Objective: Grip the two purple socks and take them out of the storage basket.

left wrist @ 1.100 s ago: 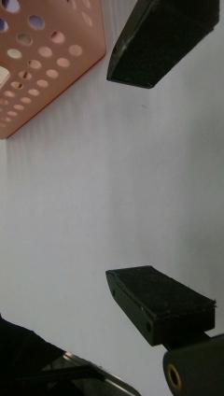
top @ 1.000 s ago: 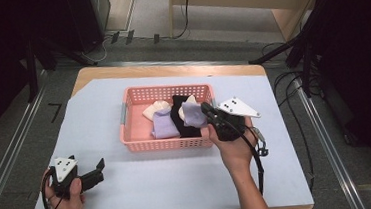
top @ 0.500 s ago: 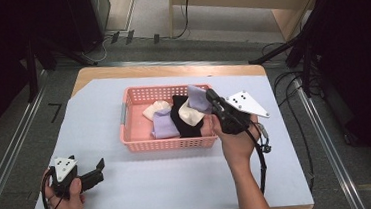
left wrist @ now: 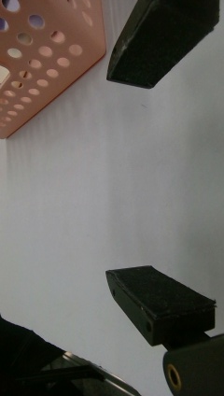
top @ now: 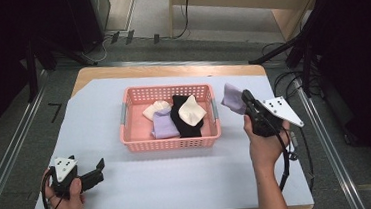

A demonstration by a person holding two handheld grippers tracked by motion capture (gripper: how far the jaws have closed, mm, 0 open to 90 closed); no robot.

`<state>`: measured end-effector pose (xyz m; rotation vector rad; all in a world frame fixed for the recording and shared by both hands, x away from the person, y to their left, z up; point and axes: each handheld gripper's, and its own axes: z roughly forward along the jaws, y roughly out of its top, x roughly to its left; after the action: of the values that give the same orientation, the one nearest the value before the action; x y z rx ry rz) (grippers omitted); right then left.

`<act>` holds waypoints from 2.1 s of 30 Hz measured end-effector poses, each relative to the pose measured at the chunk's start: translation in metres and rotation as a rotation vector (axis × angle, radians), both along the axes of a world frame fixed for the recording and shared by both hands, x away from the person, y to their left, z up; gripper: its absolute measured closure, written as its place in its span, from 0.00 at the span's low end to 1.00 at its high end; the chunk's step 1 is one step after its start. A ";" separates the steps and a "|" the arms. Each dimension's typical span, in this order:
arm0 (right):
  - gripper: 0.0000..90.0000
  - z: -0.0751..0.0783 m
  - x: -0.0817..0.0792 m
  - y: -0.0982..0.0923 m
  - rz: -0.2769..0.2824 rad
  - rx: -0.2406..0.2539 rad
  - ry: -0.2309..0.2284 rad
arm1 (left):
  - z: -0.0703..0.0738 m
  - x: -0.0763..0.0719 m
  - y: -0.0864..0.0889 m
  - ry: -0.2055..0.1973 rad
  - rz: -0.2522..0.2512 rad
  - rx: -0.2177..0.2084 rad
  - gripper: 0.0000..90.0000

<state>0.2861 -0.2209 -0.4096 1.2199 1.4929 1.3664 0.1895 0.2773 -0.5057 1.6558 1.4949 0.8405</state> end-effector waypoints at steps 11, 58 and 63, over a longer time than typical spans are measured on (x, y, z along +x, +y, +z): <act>0.82 -0.058 0.000 -0.040 -0.104 0.000 0.153 | 0.000 0.000 -0.001 -0.001 -0.001 0.008 0.07; 0.78 -0.052 0.035 0.182 0.290 -0.039 0.375 | 0.000 0.000 -0.001 0.013 0.002 0.008 0.08; 0.79 -0.057 0.043 0.195 0.292 -0.083 0.447 | 0.000 0.001 0.000 0.015 0.005 0.005 0.08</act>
<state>0.3287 -0.0262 -0.4666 1.3525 2.0864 1.2463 0.1905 0.2769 -0.5057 1.6661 1.5092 0.8371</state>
